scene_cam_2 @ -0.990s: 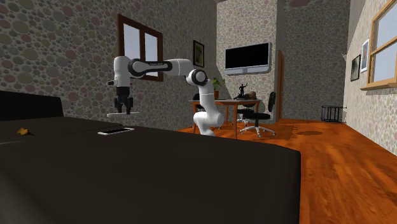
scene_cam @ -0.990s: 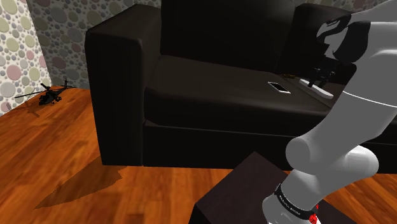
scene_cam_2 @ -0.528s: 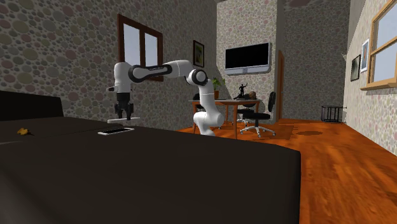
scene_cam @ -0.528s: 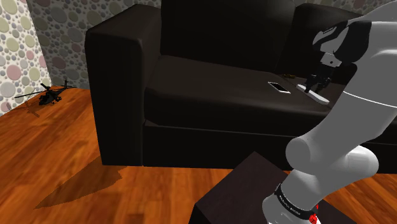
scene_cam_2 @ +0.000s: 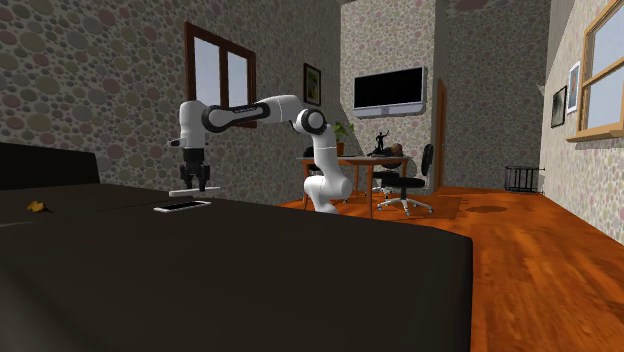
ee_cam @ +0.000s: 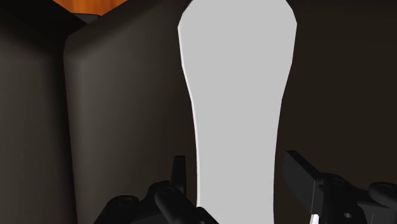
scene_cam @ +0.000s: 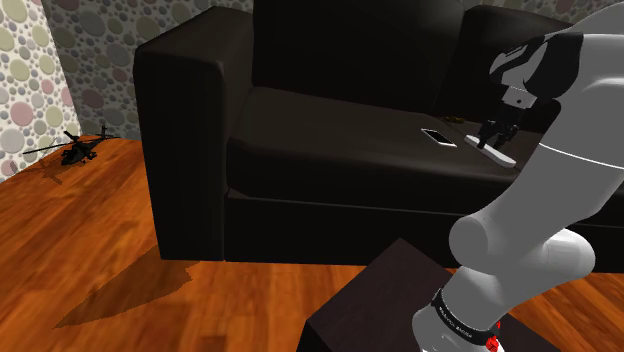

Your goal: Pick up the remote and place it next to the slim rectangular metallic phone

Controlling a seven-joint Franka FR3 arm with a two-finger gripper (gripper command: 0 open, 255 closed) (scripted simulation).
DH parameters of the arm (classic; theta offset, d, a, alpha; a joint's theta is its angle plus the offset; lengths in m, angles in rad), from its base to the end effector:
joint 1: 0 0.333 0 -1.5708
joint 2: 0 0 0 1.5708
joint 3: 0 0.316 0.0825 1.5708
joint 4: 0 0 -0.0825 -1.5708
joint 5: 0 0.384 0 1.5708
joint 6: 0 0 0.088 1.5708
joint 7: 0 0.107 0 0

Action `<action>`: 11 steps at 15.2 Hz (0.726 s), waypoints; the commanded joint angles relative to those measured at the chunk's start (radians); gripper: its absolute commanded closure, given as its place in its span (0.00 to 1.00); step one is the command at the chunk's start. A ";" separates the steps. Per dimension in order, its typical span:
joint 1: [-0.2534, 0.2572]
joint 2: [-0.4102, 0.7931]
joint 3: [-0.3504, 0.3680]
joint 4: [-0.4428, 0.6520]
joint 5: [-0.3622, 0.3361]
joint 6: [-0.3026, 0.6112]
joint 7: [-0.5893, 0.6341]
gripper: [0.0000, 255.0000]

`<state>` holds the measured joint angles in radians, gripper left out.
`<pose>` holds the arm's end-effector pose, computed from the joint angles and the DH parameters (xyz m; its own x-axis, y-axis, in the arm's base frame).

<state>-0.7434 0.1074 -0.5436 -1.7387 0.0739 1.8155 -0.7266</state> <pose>0.1820 -0.5614 0.5124 0.8383 -0.5453 -0.0005 -0.5451 -0.8381 -0.0218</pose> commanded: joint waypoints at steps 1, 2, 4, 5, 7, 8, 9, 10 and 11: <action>0.000 0.000 0.000 0.000 0.000 0.000 0.000 0.00; 0.000 0.000 0.000 0.000 0.000 0.000 0.000 0.00; 0.000 0.000 0.000 0.000 0.000 0.000 0.000 0.00; 0.000 0.000 0.000 0.000 0.000 0.000 0.000 0.00; -0.001 -0.001 -0.001 0.033 -0.001 -0.033 0.001 0.00; -0.002 0.000 -0.002 0.067 -0.001 -0.067 0.001 0.00; -0.004 0.002 -0.003 0.103 0.000 -0.101 0.001 0.00; -0.006 0.005 -0.004 0.134 0.001 -0.129 0.000 0.00; -0.006 0.005 -0.004 0.134 0.001 -0.129 0.000 0.00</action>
<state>-0.7494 0.1157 -0.5471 -1.6211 0.0773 1.7062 -0.7285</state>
